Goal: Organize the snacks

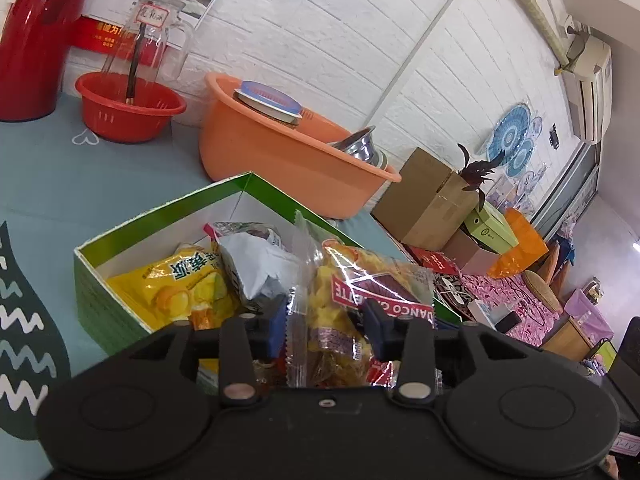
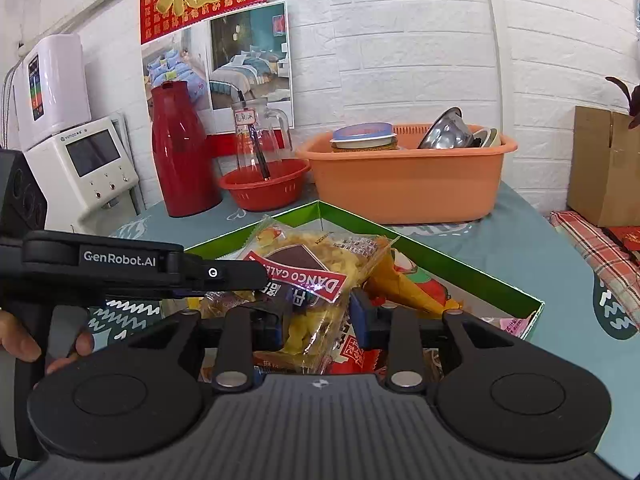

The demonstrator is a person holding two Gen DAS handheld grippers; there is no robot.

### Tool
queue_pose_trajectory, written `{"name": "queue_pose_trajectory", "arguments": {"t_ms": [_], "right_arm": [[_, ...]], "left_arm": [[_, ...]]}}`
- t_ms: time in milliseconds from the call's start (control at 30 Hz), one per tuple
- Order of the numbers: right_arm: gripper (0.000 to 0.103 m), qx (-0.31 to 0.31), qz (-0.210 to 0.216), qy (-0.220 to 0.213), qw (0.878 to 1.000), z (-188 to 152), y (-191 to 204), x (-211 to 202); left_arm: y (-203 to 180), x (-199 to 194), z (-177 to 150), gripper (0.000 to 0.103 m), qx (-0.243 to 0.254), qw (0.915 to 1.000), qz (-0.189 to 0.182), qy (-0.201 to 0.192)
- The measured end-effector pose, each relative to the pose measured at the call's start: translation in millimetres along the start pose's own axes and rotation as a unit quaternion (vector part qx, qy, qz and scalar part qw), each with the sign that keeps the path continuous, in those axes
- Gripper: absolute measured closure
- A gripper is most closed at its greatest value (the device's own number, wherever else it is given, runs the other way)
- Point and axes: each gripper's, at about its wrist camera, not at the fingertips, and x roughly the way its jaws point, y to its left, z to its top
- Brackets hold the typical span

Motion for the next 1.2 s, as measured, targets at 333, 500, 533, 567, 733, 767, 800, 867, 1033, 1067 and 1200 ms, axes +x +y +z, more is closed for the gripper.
{"name": "queue_pose_trajectory", "arguments": {"t_ms": [333,500,533,567,733,767,800,867,1033,1067,1200], "right_arm": [[0.0,-0.048,-0.001,-0.06,0.997,-23.5,17.3,-53.6],[0.0,-0.039,-0.002,-0.065,0.997,-36.3,17.8,-86.4],[0.0,-0.042,-0.006,-0.065,0.997,-39.8,18.5,-93.5],[0.0,-0.045,-0.011,-0.065,0.997,-42.8,19.0,-99.8],[0.0,-0.053,-0.028,-0.048,0.997,-58.6,19.4,-122.7],[0.0,-0.053,-0.033,-0.043,0.997,-61.7,18.8,-125.3],[0.0,-0.052,-0.039,-0.038,0.997,-66.0,18.4,-128.5],[0.0,-0.048,-0.047,-0.029,0.997,-72.5,16.9,-132.0],[0.0,-0.033,-0.07,-0.007,0.997,-86.3,14.3,-137.0],[0.0,-0.031,-0.073,-0.005,0.997,-87.8,14.1,-137.5],[0.0,-0.024,-0.075,-0.006,0.997,-92.7,14.1,-143.4]], "left_arm": [[-36.1,-48.2,-26.7,0.0,0.041,0.997,0.059,-0.028],[-51.0,-70.9,-46.8,0.0,0.046,0.9927,0.109,-0.02],[-53.4,-75.1,-50.9,0.0,0.046,0.9923,0.113,-0.021],[-56.8,-80.7,-57.4,0.0,0.048,0.9919,0.115,-0.023],[-70.5,-98.0,-82.1,0.0,0.052,0.9902,0.128,-0.021],[-74.0,-101.3,-87.9,0.0,0.054,0.9891,0.135,-0.019],[-76.6,-103.1,-92.8,0.0,0.057,0.9881,0.142,-0.018],[-80.8,-106.6,-102.7,0.0,0.062,0.9861,0.154,-0.013],[-87.2,-110.8,-121.3,0.0,0.073,0.9799,0.186,0.003],[-88.0,-111.9,-124.8,0.0,0.075,0.9783,0.193,0.006],[-91.6,-115.3,-134.7,0.0,0.083,0.9742,0.21,0.011]]}}
